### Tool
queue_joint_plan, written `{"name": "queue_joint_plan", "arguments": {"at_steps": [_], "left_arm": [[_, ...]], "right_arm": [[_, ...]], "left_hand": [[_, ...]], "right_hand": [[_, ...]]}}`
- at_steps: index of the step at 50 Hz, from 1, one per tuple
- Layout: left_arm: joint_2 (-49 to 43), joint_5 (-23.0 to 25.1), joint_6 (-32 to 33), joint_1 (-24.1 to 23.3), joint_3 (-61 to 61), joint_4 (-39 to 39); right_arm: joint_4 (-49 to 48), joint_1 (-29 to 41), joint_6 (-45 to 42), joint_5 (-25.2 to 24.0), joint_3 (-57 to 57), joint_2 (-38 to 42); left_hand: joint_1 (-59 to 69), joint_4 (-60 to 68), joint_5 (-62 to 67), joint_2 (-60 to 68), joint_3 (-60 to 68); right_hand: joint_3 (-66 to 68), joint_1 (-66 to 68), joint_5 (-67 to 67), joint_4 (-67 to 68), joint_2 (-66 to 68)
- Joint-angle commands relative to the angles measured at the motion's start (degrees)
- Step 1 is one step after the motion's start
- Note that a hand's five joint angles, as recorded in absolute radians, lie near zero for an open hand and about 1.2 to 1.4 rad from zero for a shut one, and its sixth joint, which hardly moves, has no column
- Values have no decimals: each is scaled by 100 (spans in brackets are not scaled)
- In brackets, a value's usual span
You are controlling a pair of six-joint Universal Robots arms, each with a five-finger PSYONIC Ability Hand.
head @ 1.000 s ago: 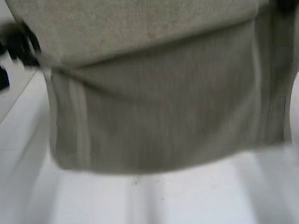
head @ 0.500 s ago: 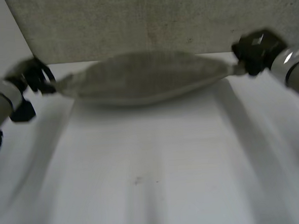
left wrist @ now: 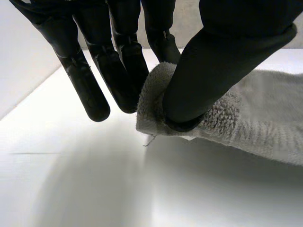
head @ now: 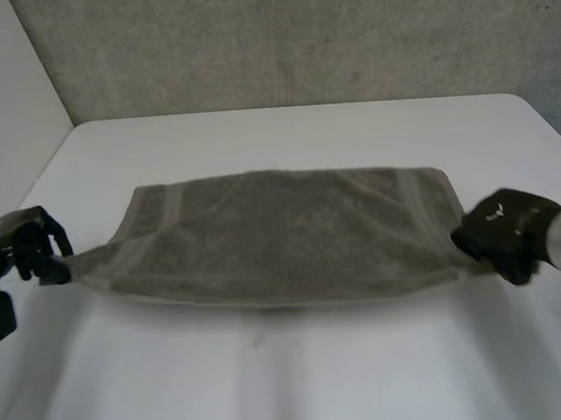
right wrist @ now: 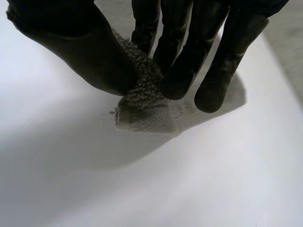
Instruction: Fold the towel.
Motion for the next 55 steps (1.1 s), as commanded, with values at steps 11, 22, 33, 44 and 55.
{"name": "queue_joint_plan", "arguments": {"at_steps": [11, 22, 33, 44, 55], "left_arm": [[-1217, 672, 500, -264, 761, 456], [-3713, -215, -186, -985, 4188, 439], [-5154, -734, -159, -1090, 5936, 289], [-5164, -716, -238, -1345, 5999, 491], [-3971, -725, -766, -1389, 5193, 474]], "right_arm": [[-1011, 342, 249, 693, -1856, 1579], [-1853, 685, 776, 1387, -3130, 3204], [-2707, 702, 908, 1520, -3640, 3758], [-2936, 816, 996, 1572, -4220, 4181], [-2831, 738, 2366, 1652, -3669, 3058]], "left_hand": [[1305, 1015, 1190, 1021, 1026], [1305, 1015, 1190, 1021, 1026], [1305, 1015, 1190, 1021, 1026], [-5695, -5985, -5810, -5979, -5974], [-5695, -5985, -5810, -5979, -5974]], "right_hand": [[290, 398, 304, 339, 425], [290, 398, 304, 339, 425], [290, 398, 304, 339, 425], [-6710, -6602, -6696, -6661, -6575], [-6710, -6602, -6696, -6661, -6575]]}}
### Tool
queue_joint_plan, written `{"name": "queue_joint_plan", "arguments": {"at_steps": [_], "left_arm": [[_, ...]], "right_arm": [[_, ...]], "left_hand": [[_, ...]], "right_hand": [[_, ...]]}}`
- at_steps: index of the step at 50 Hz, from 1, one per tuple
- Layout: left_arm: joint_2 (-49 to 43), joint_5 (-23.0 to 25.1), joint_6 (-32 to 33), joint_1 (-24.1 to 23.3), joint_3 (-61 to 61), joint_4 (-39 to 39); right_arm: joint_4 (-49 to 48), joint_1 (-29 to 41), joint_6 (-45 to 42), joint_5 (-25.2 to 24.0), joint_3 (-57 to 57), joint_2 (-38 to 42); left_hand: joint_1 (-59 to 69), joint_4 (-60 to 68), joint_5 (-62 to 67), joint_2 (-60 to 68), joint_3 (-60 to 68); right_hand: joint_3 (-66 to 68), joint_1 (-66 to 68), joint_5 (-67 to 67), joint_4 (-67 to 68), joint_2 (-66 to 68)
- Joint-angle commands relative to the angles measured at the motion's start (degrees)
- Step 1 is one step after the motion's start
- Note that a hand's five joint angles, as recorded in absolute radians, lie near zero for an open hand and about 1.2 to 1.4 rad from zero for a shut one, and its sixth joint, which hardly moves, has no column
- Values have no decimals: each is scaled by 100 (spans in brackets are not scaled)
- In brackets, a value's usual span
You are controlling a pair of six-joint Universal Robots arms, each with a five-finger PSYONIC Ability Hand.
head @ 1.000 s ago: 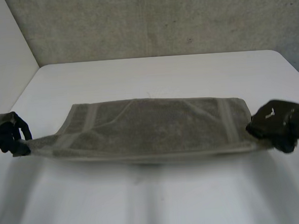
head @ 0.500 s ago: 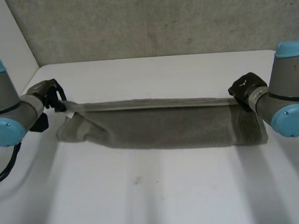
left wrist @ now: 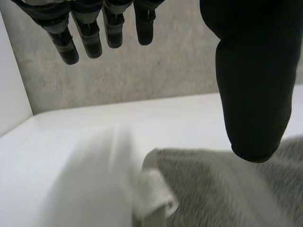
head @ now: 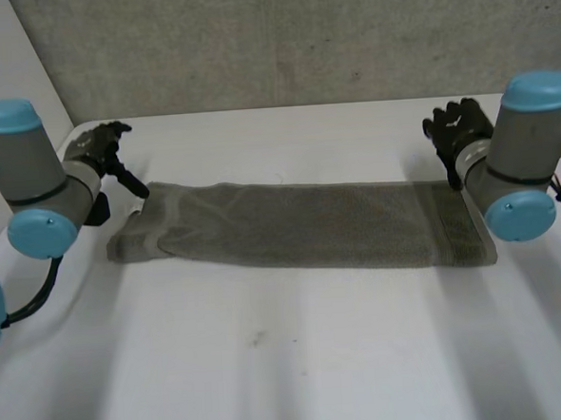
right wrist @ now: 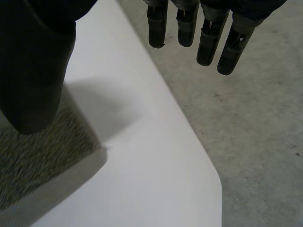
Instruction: Fold the towel.
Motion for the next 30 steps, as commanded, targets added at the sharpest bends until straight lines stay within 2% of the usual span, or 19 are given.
{"name": "queue_joint_plan", "arguments": {"at_steps": [1, 3, 9, 11, 14, 21, 30], "left_arm": [[1087, 39, -312, 0, -1009, 8], [1334, 48, -294, 0, -1351, 34], [2108, 48, -224, 8, -2626, 148], [2240, 48, -154, 17, -2925, 166], [2451, 57, 91, 26, -3418, 210], [2751, 57, 348, 61, -4176, 412], [3041, 57, 348, 17, -4799, 1237]], "right_arm": [[88, -73, 891, -9, 542, -904], [97, -152, 1005, -88, 1119, -1455], [150, -320, 988, -387, 2036, -2126], [272, -442, 1031, -684, 2605, -2397], [369, -556, 1066, -913, 3132, -2574], [256, -802, 1093, -1160, 3872, -2540], [-421, -1005, 1093, -1213, 4172, -2118]], "left_hand": [[-48, 9, -200, 4, 12], [-48, 9, -200, 4, 12], [-48, 9, -200, 4, 12], [-44, 14, -196, 9, 17], [-27, 31, -179, 26, 34], [-48, 9, -200, 4, 12], [-48, 9, -200, 4, 12]], "right_hand": [[-375, -346, -352, -492, -413], [-375, -346, -352, -492, -413], [-232, -203, -210, -349, -270], [690, 719, 712, 573, 652], [895, 924, 917, 778, 857], [1197, 1226, 1219, 1080, 1159], [1785, 1814, 1807, 1668, 1747]]}}
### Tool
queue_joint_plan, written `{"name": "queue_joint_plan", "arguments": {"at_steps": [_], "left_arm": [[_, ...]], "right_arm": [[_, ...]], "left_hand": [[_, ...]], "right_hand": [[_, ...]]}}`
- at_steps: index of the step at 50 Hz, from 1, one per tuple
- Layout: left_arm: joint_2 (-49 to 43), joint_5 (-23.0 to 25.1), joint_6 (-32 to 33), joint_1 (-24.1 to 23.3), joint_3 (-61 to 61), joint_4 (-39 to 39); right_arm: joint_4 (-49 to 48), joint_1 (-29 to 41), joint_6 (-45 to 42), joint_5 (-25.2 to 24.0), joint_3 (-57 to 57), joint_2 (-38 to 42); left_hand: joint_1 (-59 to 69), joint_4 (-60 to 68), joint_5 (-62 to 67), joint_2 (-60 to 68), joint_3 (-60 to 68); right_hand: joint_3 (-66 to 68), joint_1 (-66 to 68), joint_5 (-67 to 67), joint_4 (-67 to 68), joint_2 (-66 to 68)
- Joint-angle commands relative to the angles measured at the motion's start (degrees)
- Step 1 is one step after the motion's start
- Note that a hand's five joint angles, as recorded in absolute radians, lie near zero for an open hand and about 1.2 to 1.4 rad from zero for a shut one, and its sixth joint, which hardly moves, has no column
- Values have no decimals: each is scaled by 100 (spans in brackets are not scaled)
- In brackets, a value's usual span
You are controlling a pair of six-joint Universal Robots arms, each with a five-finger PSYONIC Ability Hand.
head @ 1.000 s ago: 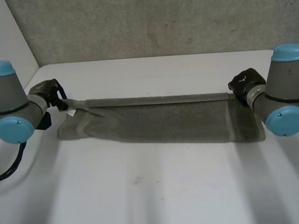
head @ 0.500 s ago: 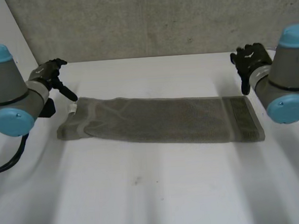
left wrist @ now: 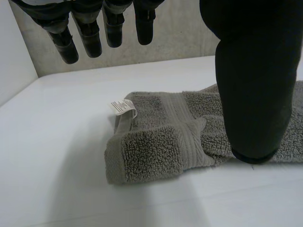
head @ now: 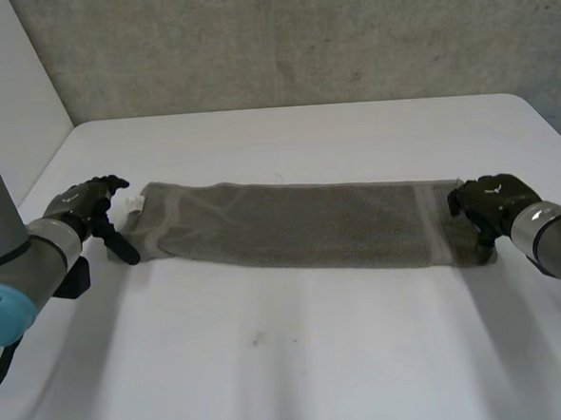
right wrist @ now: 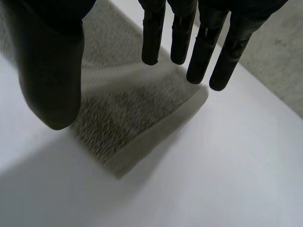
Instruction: Fold the towel.
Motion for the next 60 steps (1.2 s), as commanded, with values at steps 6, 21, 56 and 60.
{"name": "queue_joint_plan", "arguments": {"at_steps": [6, 21, 56, 60], "left_arm": [[326, 0, -8, -40, -595, 759], [406, 0, -8, -49, -807, 900], [643, 0, 0, -66, -1044, 1005], [634, 0, 0, -66, -1088, 1093]], "right_arm": [[-593, -233, -12, -12, 39, 592], [-523, -1181, -511, 85, -434, 592], [74, 4258, -1532, 559, -3810, 2631], [74, 4276, -1445, 577, -3705, 2570]], "left_hand": [[-1, 47, -177, 48, 50], [-1, 47, -177, 48, 50], [-1, 47, -177, 48, 50], [-1, 47, -177, 48, 50]], "right_hand": [[1417, 1448, 1352, 1428, 1487], [5347, 5378, 5282, 5358, 5417], [5347, 5378, 5282, 5358, 5417], [3172, 3203, 3107, 3182, 3242]]}}
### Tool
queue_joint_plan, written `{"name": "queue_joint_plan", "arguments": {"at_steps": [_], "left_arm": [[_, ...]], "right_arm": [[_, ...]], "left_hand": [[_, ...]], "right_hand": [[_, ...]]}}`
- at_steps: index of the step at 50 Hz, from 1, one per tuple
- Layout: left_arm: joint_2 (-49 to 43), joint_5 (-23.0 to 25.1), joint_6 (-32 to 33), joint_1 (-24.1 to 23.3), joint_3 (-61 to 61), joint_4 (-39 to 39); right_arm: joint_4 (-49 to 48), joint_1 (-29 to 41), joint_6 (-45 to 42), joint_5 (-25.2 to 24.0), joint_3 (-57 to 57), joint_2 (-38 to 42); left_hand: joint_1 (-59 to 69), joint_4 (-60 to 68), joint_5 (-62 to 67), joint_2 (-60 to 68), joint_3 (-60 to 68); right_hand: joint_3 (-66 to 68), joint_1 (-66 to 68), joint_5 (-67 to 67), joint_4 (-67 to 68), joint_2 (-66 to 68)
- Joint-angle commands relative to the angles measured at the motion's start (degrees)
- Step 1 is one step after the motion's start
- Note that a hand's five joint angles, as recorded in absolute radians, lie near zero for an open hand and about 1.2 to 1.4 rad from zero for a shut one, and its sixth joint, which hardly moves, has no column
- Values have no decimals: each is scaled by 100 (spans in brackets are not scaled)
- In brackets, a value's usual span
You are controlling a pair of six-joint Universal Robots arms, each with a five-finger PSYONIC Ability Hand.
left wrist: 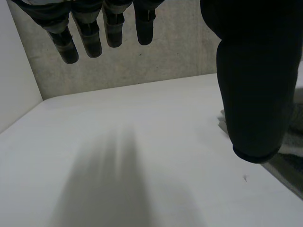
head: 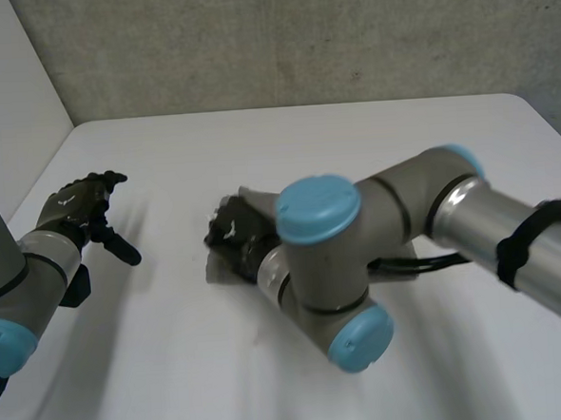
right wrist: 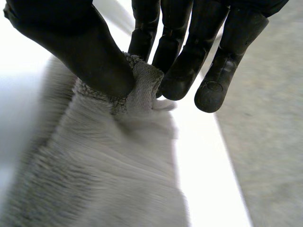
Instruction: Fold the towel.
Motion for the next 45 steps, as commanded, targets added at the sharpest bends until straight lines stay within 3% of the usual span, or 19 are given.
{"name": "queue_joint_plan", "arguments": {"at_steps": [1, 2, 3, 7, 12, 24, 25, 26, 28, 29, 30, 31, 40, 45], "left_arm": [[-17, 0, 15, -2, -71, 177], [-18, 0, 15, -2, -71, 203], [-18, 0, 15, -2, -71, 203], [-18, 0, 15, -11, -80, 212], [-35, 0, 15, -19, -80, 221], [-88, 0, 15, -55, -159, 309], [-88, 0, 15, -55, -159, 309], [-88, 0, 15, -55, -168, 326], [-88, -9, 15, -72, -176, 335], [-88, 0, 15, -98, -194, 344], [-88, 0, 15, -99, -194, 344], [-88, -9, 15, -107, -203, 353], [-27, -9, 15, -116, -229, 353], [44, 0, 23, -169, -220, 335]], "right_arm": [[19, 49, 239, 44, 195, -78], [19, 49, 241, 44, 196, -79], [19, 14, 537, 70, 362, -323], [19, -373, 1322, 79, 864, -949], [55, -1373, 2340, 1, 2126, -1888], [-508, -2535, 2157, -105, 3861, -2101], [-673, -2605, 2087, -97, 3983, -2074], [-675, -2606, 2087, -96, 3984, -2074], [-1033, -2737, 1912, -44, 4151, -2083], [-1035, -2738, 1911, -44, 4151, -2083], [-1235, -2781, 1841, 0, 4203, -2135], [-1394, -2816, 1806, 35, 4256, -2197], [-1545, -3054, 1709, -61, 4687, -2681], [-1352, -3195, 962, -44, 4942, -2795]], "left_hand": [[-1, 51, -176, 52, 50], [-1, 51, -176, 52, 50], [-1, 51, -176, 52, 50], [-1, 51, -176, 52, 50], [-1, 51, -176, 52, 50], [-1, 51, -176, 52, 50], [-1, 51, -176, 52, 50], [-1, 51, -176, 52, 50], [-1, 51, -176, 52, 50], [-1, 51, -176, 52, 50], [-1, 51, -176, 52, 50], [-1, 51, -176, 52, 50], [-1, 51, -176, 52, 50], [-1, 51, -176, 52, 50]], "right_hand": [[-4927, -4840, -4852, -4930, -4826], [-4958, -4871, -4883, -4961, -4856], [-6682, -6595, -6607, -6685, -6581], [-6682, -6595, -6607, -6685, -6581], [-6682, -6595, -6607, -6685, -6581], [-6682, -6595, -6607, -6685, -6581], [-5595, -5508, -5520, -5598, -5494], [-5580, -5494, -5506, -5584, -5479], [-1748, -1661, -1673, -1751, -1647], [-1728, -1642, -1654, -1732, -1627], [-63, 24, 12, -66, 38], [314, 401, 389, 311, 415], [318, 405, 393, 315, 419], [318, 405, 393, 315, 419]]}}
